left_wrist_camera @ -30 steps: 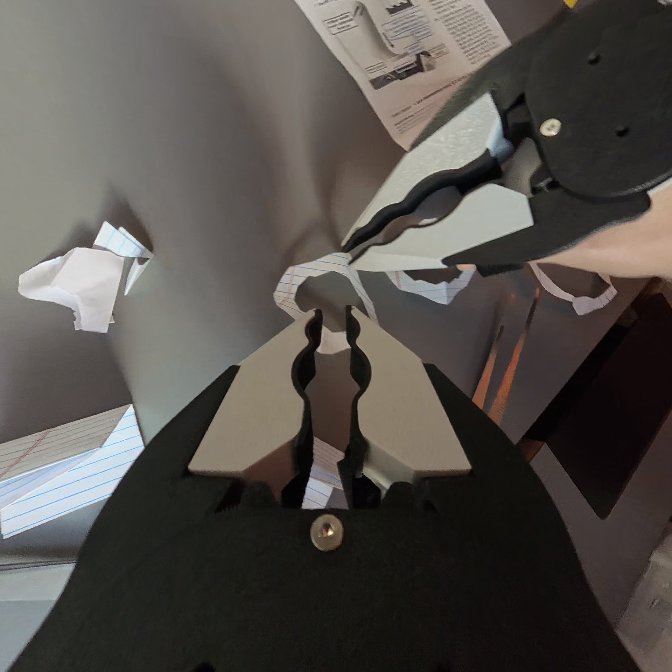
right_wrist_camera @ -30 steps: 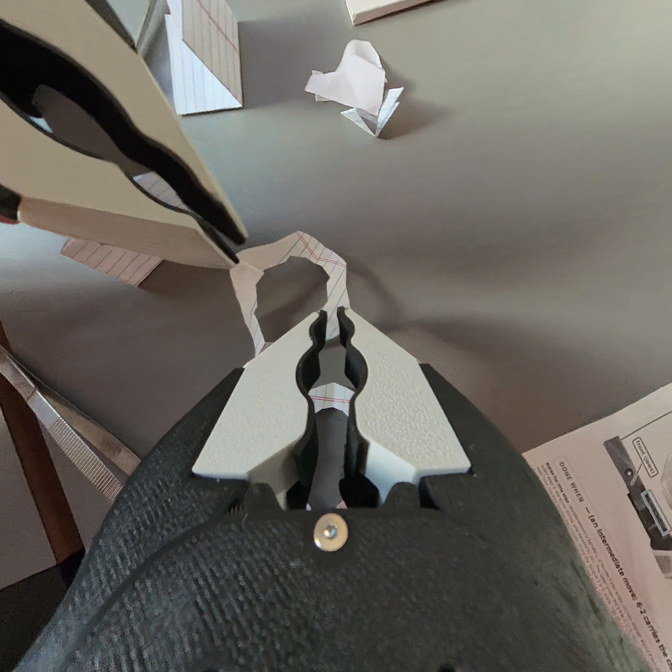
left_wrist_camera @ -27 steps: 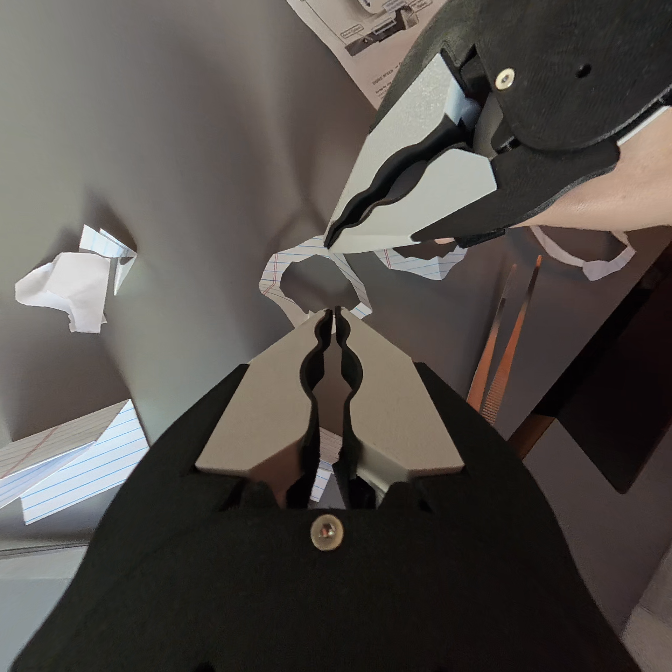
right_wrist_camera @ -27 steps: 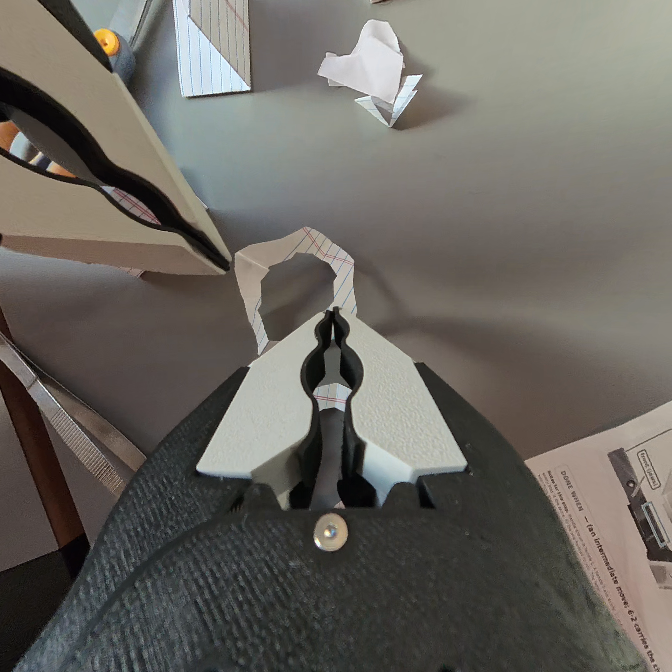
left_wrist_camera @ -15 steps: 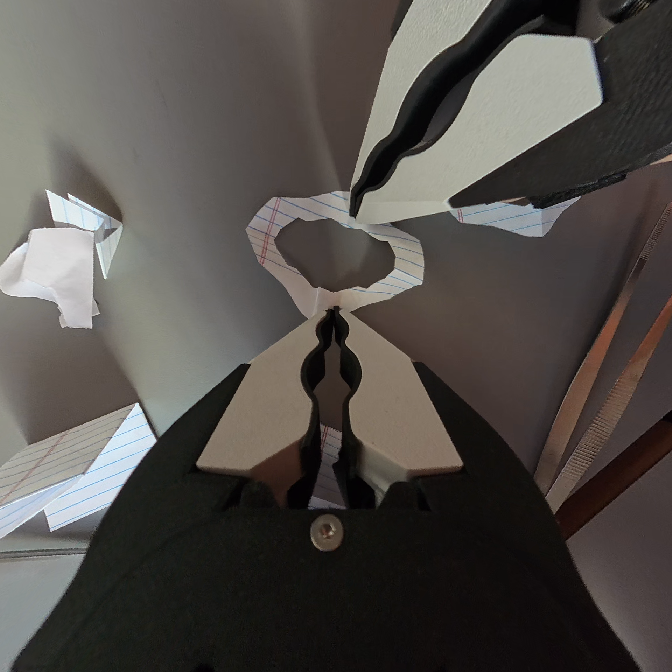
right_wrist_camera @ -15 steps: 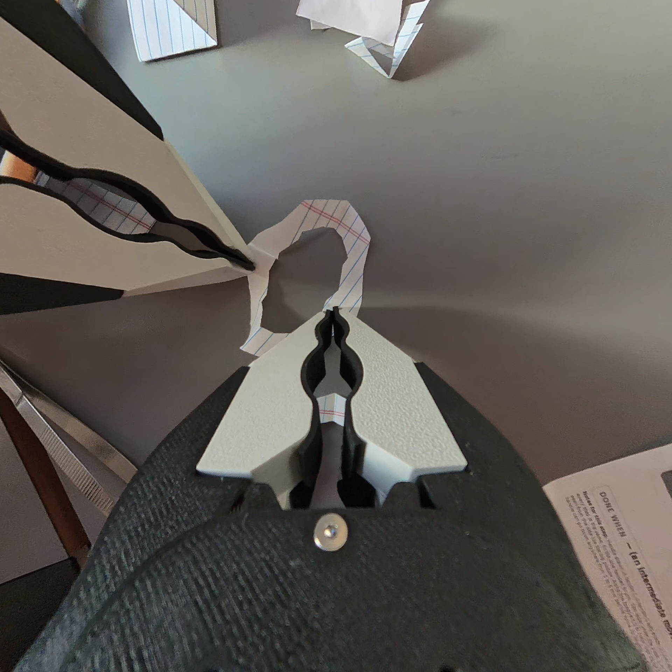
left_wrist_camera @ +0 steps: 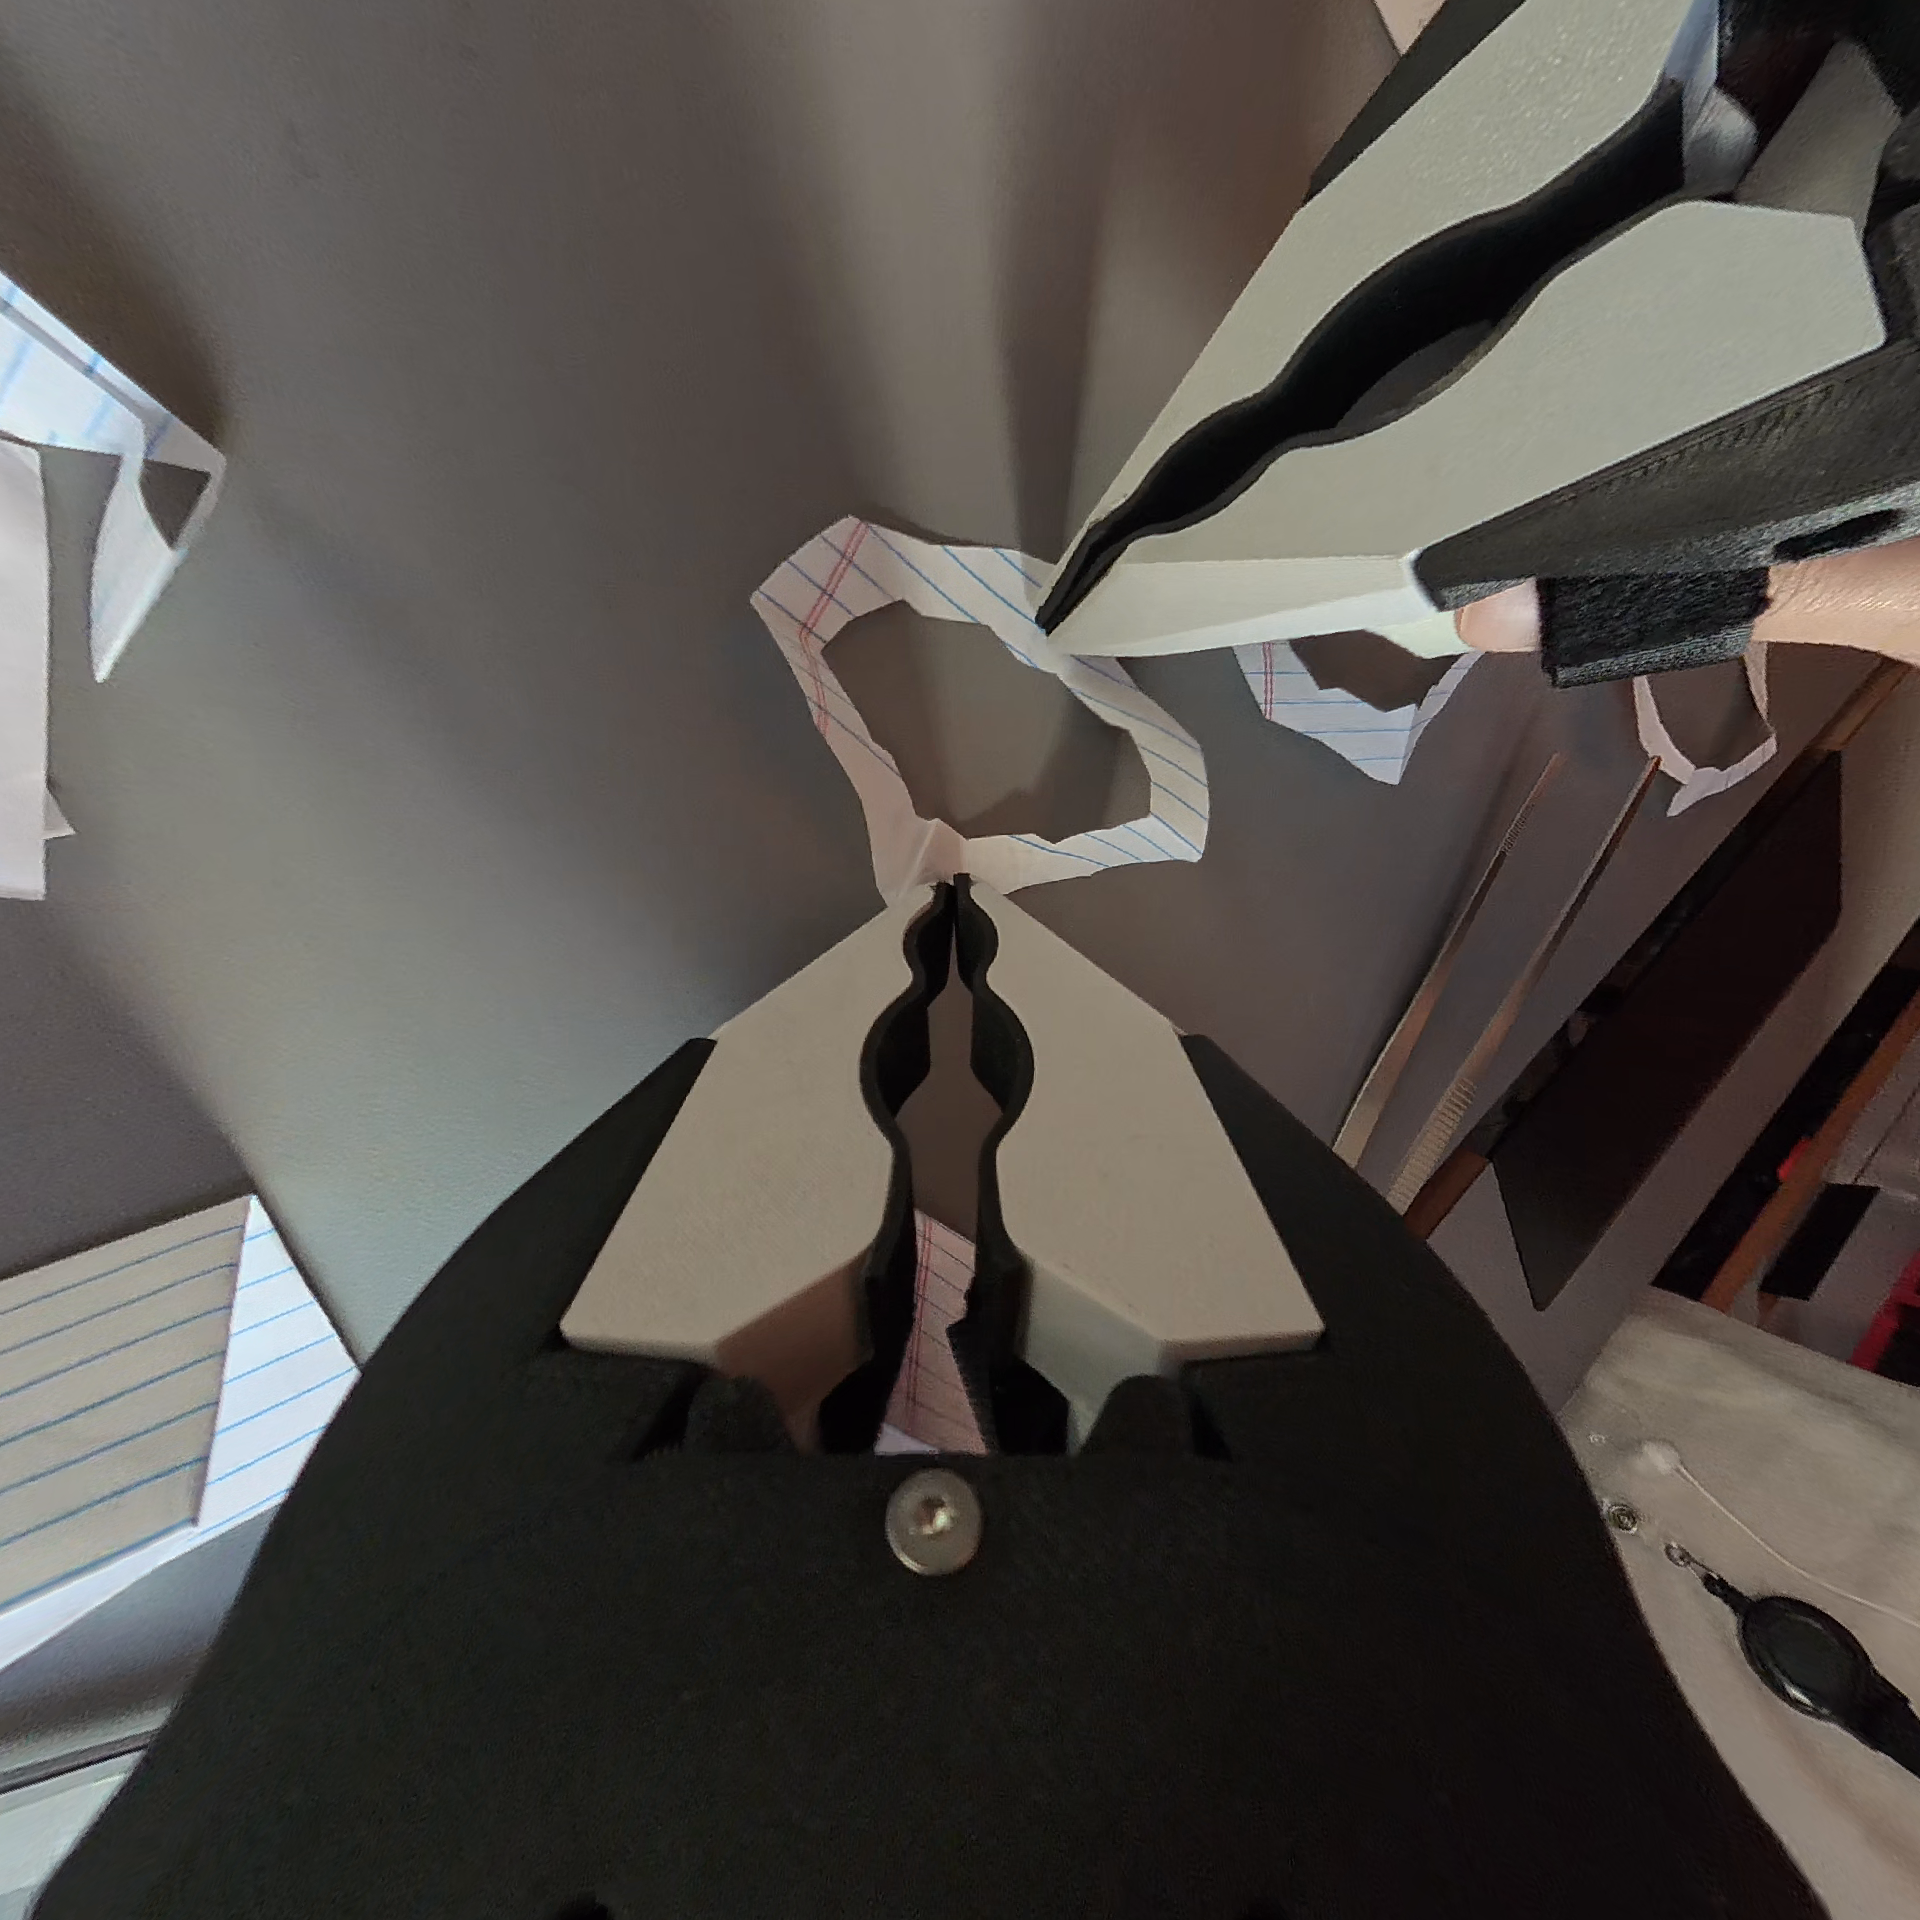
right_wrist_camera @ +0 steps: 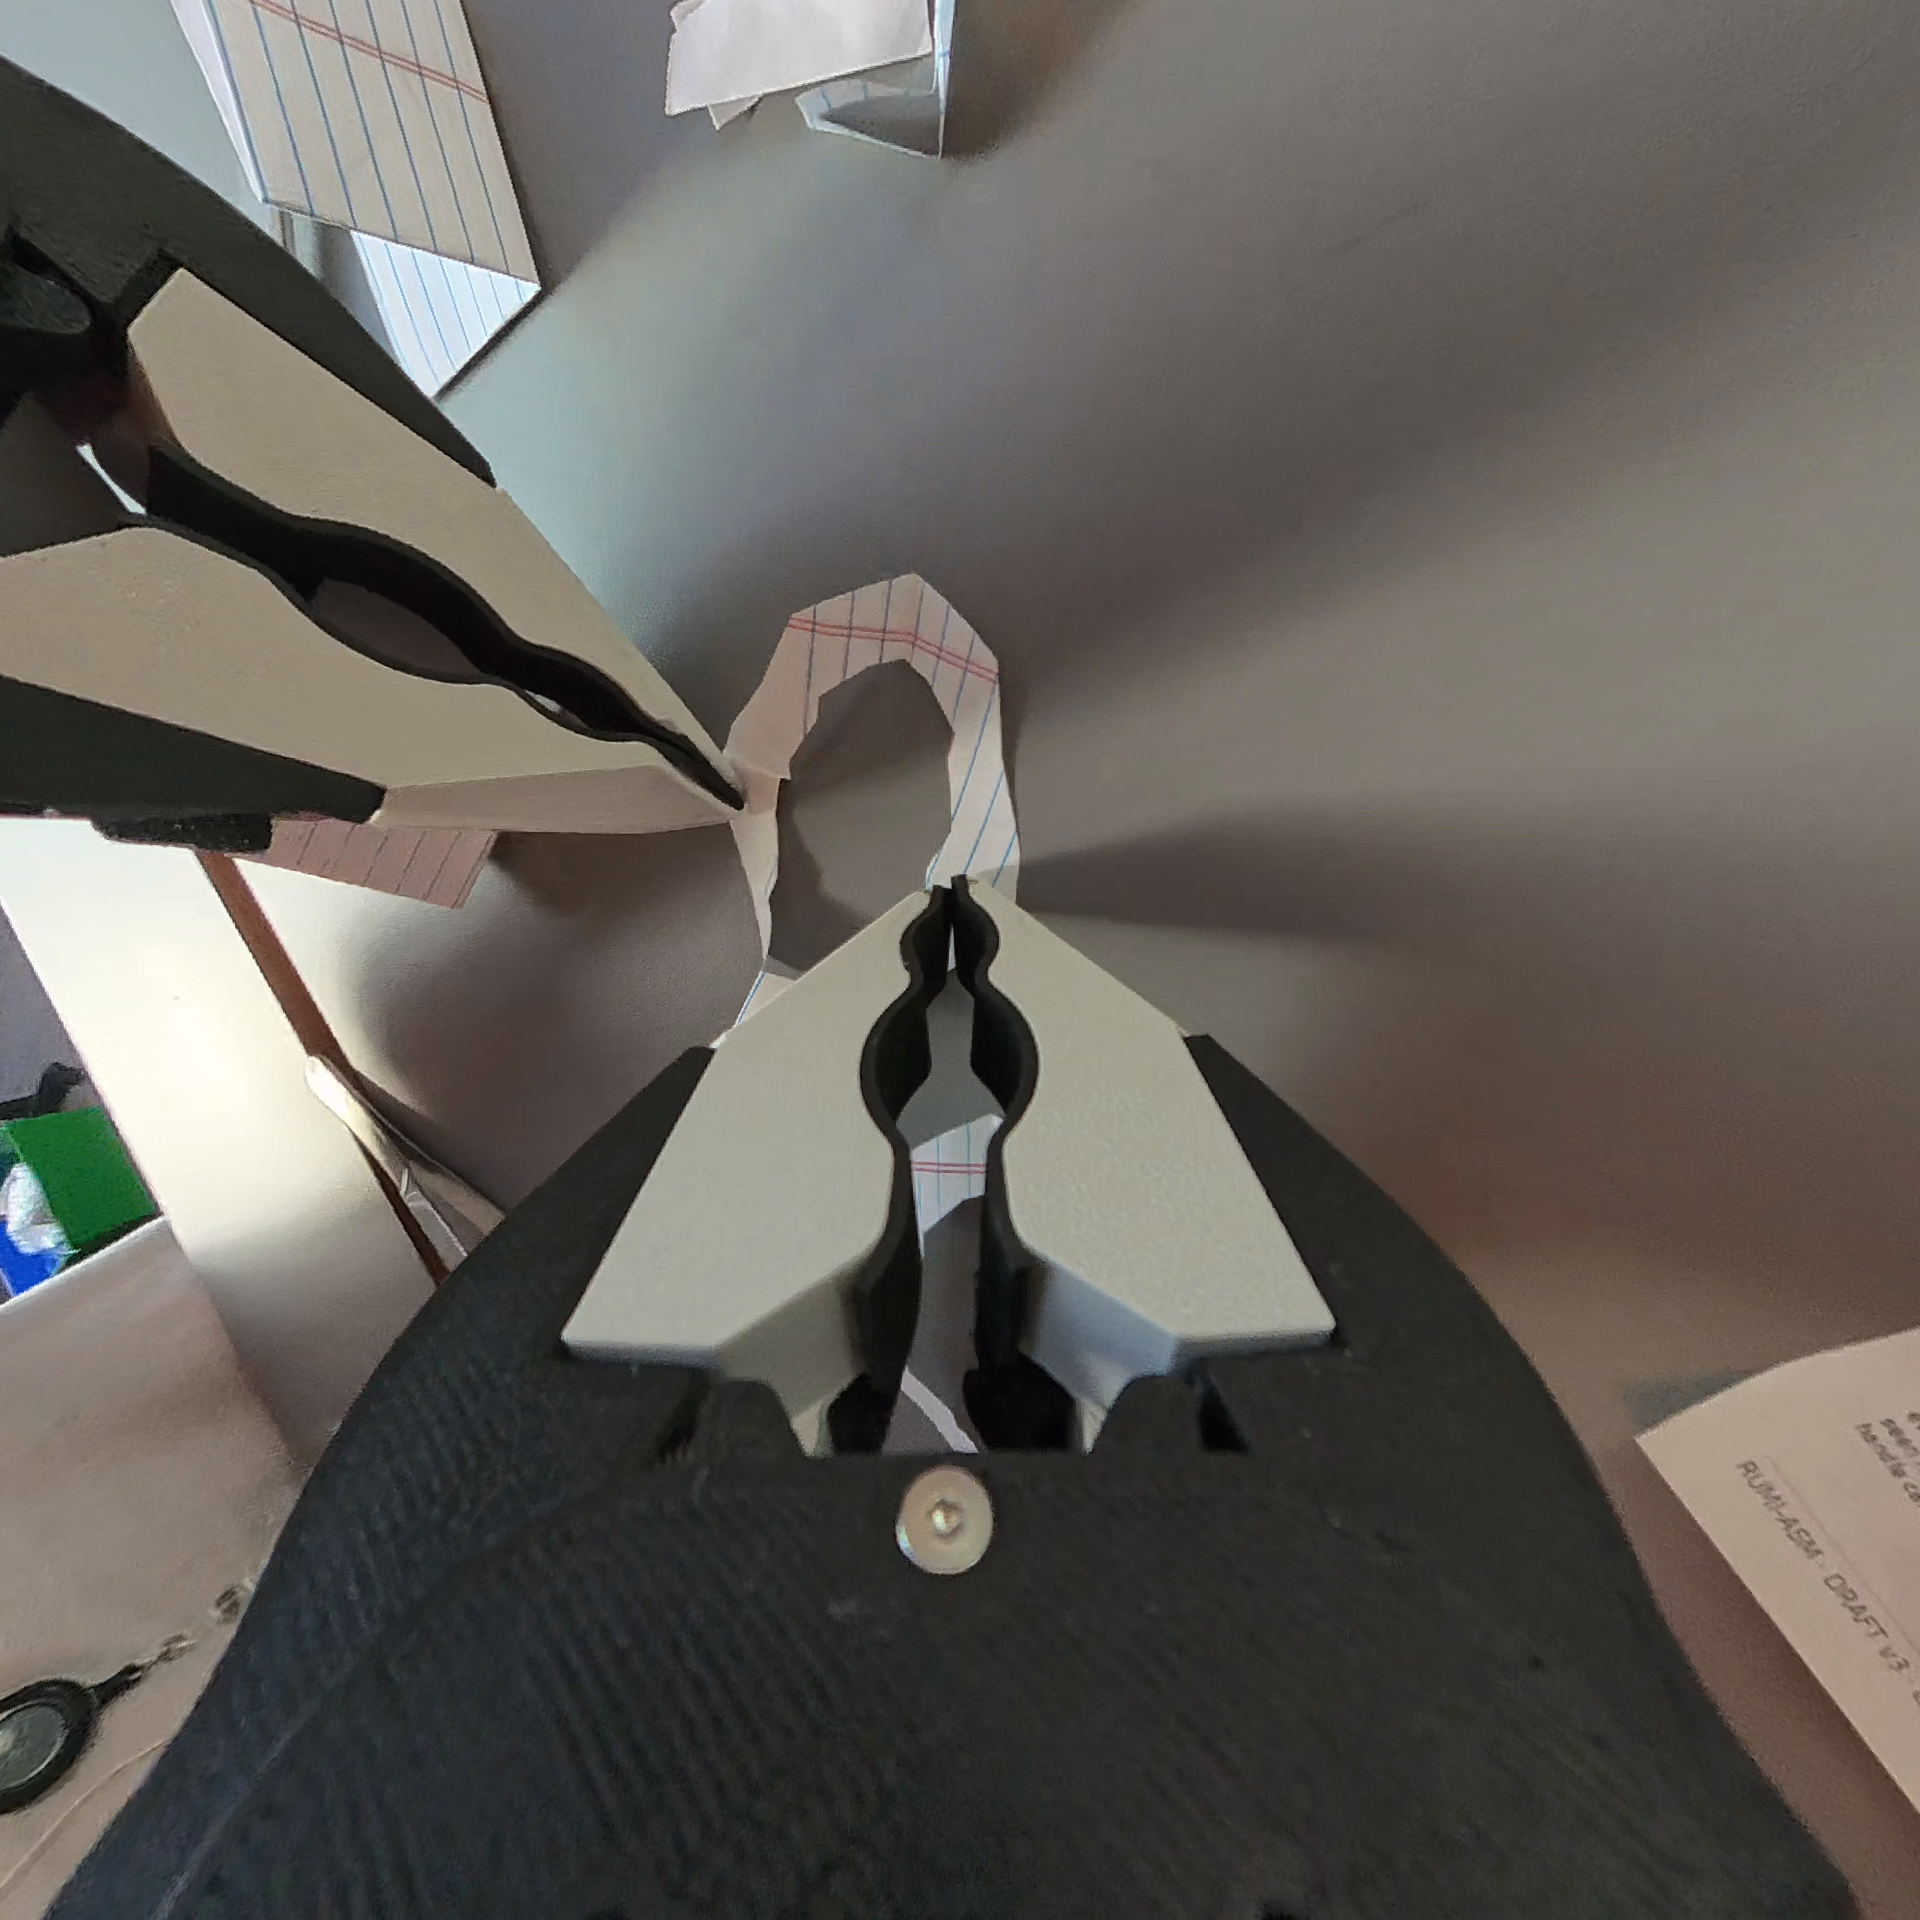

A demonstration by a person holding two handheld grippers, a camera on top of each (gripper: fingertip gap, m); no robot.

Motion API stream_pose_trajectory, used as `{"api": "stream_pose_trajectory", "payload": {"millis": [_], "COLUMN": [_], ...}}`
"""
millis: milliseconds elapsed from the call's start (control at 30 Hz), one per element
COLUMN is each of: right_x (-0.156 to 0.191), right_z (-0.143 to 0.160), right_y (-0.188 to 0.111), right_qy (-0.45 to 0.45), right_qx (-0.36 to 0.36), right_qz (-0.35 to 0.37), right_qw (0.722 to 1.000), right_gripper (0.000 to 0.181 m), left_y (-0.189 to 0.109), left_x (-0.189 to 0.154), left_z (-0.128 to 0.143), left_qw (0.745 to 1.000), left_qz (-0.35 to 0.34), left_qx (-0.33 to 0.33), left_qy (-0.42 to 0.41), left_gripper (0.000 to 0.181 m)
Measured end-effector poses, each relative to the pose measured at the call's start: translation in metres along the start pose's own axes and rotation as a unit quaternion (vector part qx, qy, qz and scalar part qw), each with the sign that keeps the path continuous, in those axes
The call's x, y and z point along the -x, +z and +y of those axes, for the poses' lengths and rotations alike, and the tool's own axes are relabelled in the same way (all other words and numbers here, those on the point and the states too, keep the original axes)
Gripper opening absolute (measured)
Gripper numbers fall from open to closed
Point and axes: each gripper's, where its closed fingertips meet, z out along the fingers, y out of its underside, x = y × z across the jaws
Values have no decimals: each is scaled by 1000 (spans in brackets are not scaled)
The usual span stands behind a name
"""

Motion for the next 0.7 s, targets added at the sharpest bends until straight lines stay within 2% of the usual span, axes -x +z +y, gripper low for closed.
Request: {"api": "stream_pose_trajectory", "payload": {"millis": [100,167,267,333,367,467,533,633,700], "right_x": [0,-5,0,8,12,26,37,67,94], "right_z": [-6,1,-2,-11,-15,-23,-21,-2,17], "right_y": [-6,-2,-4,-13,-21,-55,-83,-111,-112], "right_qy": [-45,-48,-35,-46,-55,-87,-109,-127,-136], "right_qx": [-33,-15,-34,-77,-104,-206,-277,-345,-367], "right_qz": [34,52,36,37,42,82,116,117,91], "right_qw": [998,997,998,995,992,971,948,923,916], "right_gripper": [0,0,0,0,0,0,0,12,24], "left_y": [0,0,0,-6,-17,-87,-145,-215,-244], "left_x": [0,0,0,-2,-8,-35,-41,-22,4], "left_z": [0,0,-1,-7,-14,-38,-34,-2,33], "left_qw": [1000,1000,999,998,995,971,953,936,931], "left_qz": [-9,-16,-21,-25,-13,56,64,10,-40], "left_qx": [-1,-2,-7,-40,-79,-223,-284,-329,-334], "left_qy": [12,19,27,50,59,66,82,126,142], "left_gripper": [0,0,0,0,0,8,22,28,32]}}
